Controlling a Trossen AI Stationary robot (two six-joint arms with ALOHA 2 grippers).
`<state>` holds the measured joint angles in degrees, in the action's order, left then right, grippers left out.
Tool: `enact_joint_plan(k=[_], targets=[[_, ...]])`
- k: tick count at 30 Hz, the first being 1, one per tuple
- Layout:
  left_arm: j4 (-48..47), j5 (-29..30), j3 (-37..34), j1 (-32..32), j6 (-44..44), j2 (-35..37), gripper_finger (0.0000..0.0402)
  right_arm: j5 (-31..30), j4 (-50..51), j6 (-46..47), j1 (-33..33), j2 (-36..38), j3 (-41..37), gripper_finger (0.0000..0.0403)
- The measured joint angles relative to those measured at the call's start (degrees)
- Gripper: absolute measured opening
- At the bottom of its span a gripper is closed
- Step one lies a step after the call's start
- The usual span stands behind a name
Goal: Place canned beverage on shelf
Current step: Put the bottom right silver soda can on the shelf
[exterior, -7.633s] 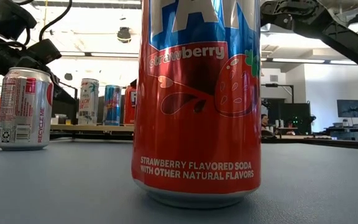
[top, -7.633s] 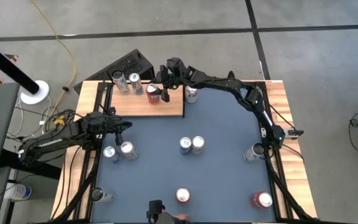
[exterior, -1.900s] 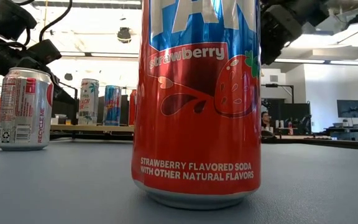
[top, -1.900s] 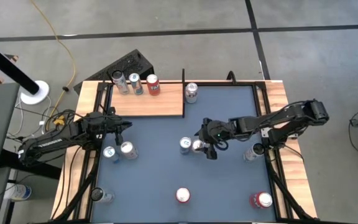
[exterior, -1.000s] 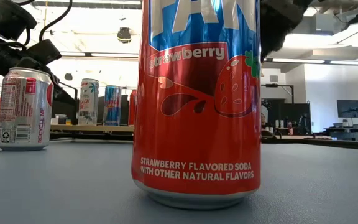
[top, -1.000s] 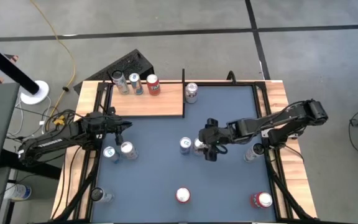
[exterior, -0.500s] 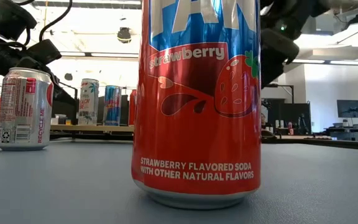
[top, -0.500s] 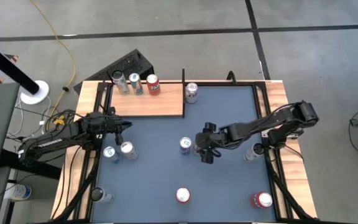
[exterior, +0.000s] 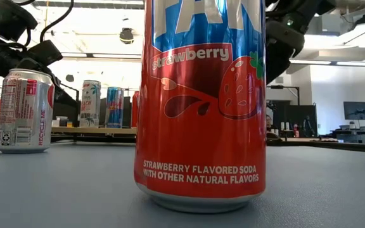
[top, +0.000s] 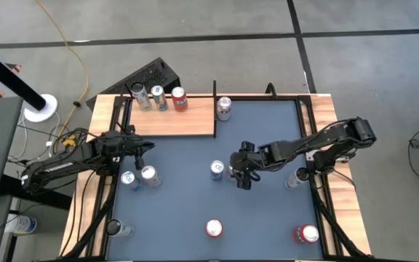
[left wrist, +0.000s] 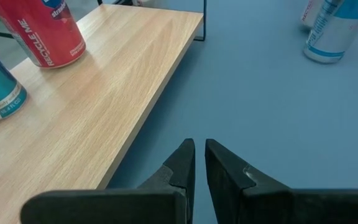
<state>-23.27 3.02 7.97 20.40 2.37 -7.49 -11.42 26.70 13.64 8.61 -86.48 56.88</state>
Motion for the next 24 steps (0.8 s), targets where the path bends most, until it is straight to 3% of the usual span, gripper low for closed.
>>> enact_joint_plan(k=[7, 16, 24], targets=[[0.0, 0.0, 0.0, 0.0, 0.0, 0.0, 0.0027, -0.1, 4.4, -6.4, -2.9, 3.5, 4.4, 0.0275], [0.0, 0.0, 0.0, 0.0, 0.0, 0.0, 0.0027, 0.0, 5.5, -23.7, -10.9, 2.6, 19.2, 0.0273], [-0.1, 0.3, 0.0, 0.0, 0.0, 0.0, 0.0027, 14.5, -0.9, -33.0, -23.0, -5.9, 29.0, 0.0272]])
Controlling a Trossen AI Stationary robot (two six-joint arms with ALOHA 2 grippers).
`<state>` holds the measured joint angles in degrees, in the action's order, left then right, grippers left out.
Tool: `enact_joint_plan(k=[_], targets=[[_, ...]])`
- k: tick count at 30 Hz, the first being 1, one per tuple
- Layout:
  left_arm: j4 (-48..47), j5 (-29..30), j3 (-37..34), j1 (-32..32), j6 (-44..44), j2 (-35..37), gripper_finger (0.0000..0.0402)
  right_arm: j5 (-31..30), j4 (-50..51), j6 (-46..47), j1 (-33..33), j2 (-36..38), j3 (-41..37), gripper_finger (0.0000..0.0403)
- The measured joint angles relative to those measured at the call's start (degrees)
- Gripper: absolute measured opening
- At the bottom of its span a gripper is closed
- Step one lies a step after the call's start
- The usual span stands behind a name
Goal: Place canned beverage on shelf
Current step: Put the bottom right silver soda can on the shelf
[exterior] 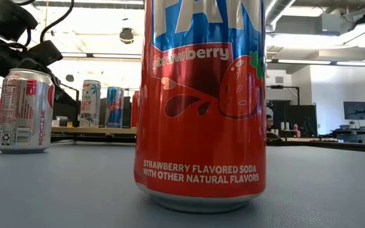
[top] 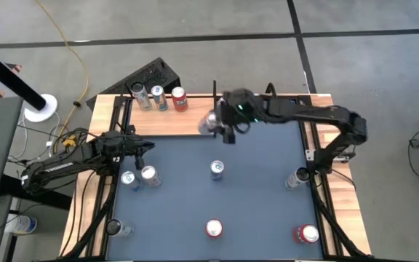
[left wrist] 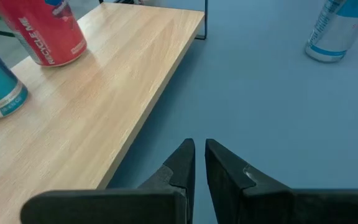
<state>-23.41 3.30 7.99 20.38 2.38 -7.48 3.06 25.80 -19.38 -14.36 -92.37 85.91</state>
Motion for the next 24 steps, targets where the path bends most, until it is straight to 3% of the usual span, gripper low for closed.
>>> enact_joint_plan(k=[6, 15, 24], targets=[[0.4, 0.6, 0.0, 0.0, -0.1, -0.3, 0.0027, 7.3, -0.4, -4.8, -5.7, -12.3, 12.7, 0.0272], [0.2, 0.6, 0.0, 0.0, -0.1, -0.4, 0.0027, 10.1, 13.9, -7.5, -12.6, -29.0, 33.2, 0.0272], [0.2, 0.6, 0.0, 0.0, -0.1, -0.4, 0.0027, 10.6, 19.2, -7.7, -16.1, -37.3, 40.5, 0.0272]])
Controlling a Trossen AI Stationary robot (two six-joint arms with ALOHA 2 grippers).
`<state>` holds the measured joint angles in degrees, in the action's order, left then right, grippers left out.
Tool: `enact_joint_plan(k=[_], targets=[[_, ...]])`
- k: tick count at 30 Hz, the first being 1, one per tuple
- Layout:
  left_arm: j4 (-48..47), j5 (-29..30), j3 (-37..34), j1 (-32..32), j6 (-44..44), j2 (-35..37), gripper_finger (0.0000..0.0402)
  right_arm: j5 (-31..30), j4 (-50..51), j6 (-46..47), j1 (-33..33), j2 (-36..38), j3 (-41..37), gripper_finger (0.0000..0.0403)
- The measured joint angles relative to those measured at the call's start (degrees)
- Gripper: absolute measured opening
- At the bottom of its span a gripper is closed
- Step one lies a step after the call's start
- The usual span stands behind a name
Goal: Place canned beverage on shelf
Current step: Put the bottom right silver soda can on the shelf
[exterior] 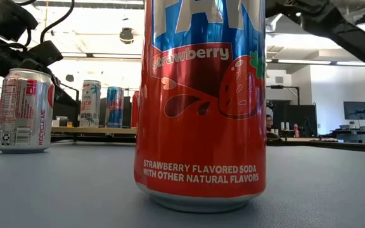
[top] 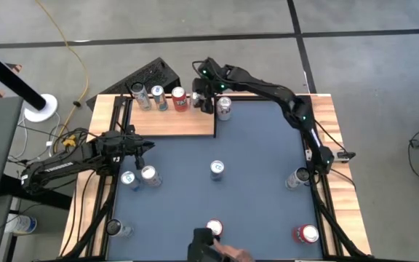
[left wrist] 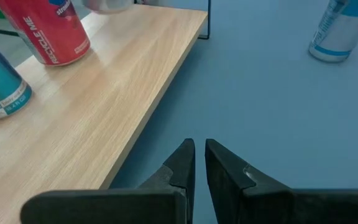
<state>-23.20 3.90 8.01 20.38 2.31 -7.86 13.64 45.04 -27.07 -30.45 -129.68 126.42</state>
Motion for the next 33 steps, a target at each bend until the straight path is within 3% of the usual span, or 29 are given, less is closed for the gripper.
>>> enact_joint_plan(k=[23, 33], targets=[[0.0, 0.0, 0.0, 0.0, 0.0, 0.0, 0.0027, 0.4, 1.8, -3.2, -3.3, -2.0, 0.1, 0.0272], [0.0, 0.0, 0.0, 0.0, 0.0, 0.0, 0.0027, 0.4, 2.6, -11.5, -2.8, -2.2, 1.4, 0.0272]])
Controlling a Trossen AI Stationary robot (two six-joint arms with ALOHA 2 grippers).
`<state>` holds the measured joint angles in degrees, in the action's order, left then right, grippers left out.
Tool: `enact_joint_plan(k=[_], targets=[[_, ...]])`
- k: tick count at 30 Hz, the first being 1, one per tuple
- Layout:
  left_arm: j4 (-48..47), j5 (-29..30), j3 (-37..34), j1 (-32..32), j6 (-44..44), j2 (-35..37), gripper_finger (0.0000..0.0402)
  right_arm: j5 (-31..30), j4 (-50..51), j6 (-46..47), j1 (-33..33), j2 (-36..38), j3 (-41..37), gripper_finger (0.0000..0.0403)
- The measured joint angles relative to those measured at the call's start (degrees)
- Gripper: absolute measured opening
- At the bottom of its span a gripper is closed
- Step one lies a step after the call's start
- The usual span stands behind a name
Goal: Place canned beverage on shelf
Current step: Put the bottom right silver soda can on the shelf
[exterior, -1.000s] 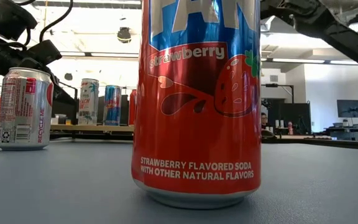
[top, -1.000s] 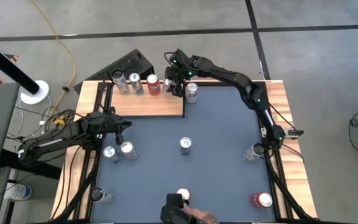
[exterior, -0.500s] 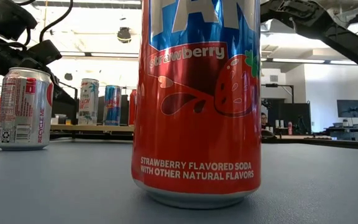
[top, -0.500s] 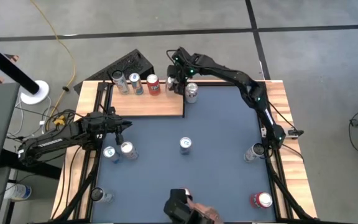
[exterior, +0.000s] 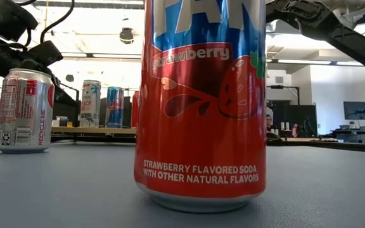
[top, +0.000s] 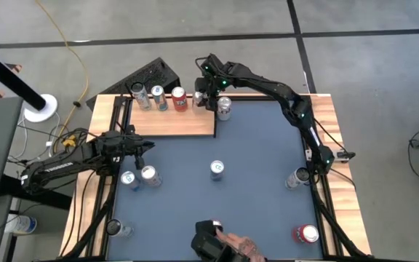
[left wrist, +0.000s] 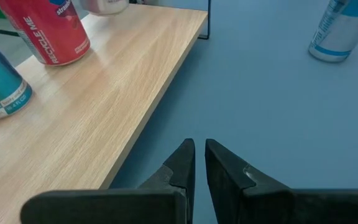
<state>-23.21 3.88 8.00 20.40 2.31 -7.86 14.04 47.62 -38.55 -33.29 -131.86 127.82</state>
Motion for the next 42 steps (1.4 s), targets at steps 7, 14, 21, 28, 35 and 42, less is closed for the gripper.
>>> enact_joint_plan(k=[7, 14, 21, 28, 35, 42], targets=[[0.0, 0.0, 0.0, 0.0, 0.0, 0.0, 0.0027, -0.7, 0.3, -0.9, 0.4, -0.2, 1.5, 0.0273], [0.0, 0.0, 0.0, 0.0, 0.0, 0.0, 0.0027, 0.5, 1.3, 2.9, 0.4, -0.3, 1.5, 0.028], [0.0, 0.0, 0.0, 0.0, 0.0, 0.0, 0.0027, 1.0, 1.9, 5.3, 0.4, -0.6, 1.5, 0.0281], [0.0, 0.0, 0.0, 0.0, 0.0, 0.0, 0.0027, 1.0, 2.2, 5.5, 0.7, -0.6, 1.5, 0.0282], [0.0, 0.0, 0.0, 0.0, 0.0, 0.0, 0.0027, 1.0, 4.1, 6.4, 0.7, -0.6, 1.5, 0.0286], [0.0, 0.0, 0.0, 0.0, 0.0, 0.0, 0.0027, -1.6, 3.9, 8.2, 1.2, -0.6, 1.5, 0.0331]])
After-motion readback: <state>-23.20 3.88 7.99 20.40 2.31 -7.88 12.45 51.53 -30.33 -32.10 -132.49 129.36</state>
